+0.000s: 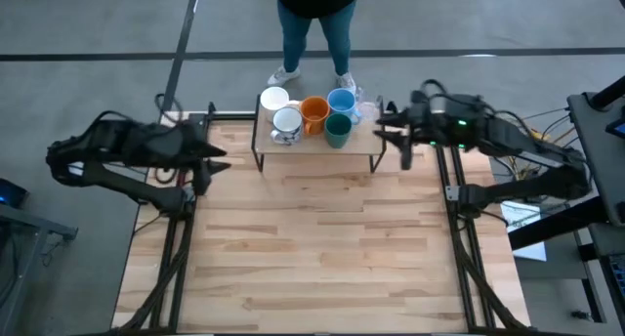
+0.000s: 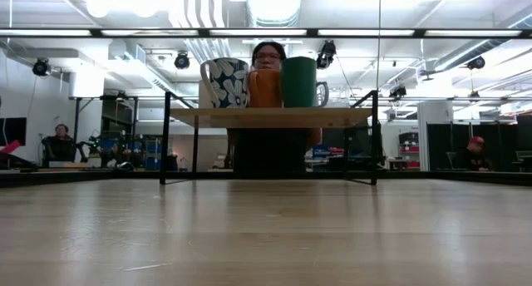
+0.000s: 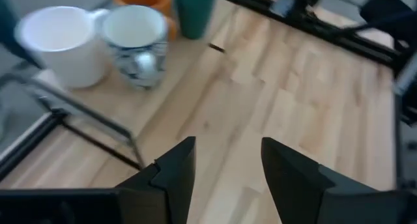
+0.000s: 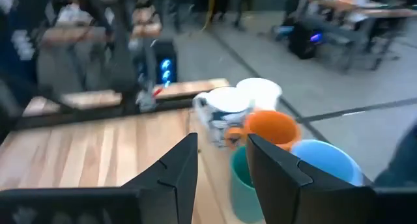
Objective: Stack small to large cups/mugs on shelf
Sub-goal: Return to Home Position
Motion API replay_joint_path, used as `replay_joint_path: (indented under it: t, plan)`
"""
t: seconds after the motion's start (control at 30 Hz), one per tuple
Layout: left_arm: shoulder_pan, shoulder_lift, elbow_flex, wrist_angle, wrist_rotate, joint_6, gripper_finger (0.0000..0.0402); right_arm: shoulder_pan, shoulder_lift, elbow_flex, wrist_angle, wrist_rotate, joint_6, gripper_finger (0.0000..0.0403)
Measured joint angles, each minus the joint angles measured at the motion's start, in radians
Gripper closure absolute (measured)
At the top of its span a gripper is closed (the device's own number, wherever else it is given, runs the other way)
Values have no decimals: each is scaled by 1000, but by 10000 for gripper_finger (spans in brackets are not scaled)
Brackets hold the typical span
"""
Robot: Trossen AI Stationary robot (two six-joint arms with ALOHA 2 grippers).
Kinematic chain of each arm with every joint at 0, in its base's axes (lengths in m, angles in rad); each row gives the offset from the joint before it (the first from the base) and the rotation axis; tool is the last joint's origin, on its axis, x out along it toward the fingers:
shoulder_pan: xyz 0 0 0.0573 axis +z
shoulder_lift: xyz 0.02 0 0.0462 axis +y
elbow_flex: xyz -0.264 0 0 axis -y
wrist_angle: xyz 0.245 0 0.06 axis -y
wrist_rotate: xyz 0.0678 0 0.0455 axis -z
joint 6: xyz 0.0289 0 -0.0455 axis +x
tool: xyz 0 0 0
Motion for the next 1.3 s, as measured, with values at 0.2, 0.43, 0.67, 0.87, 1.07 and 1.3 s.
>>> replay_joint_path:
  t: [0.2,0.43,0.67,0.87,1.07,1.3]
  plan:
    - [-73,-184,-224,241,-107,-42,263,-72,-229,-191,143,9,127,278]
    - [-84,-407,-598,623,-55,-63,381,-88,-297,-367,223,0,221,315]
    - [-85,-527,-794,796,-22,-95,399,-99,-363,-524,363,7,217,392]
    - [-84,-578,-859,811,-31,-112,401,-174,-554,-687,363,7,300,395]
    - [-84,-616,-907,820,-82,-83,401,-192,-755,-823,379,-15,330,395]
    - [-84,-661,-1009,924,-65,-85,401,-192,-875,-906,354,42,345,395]
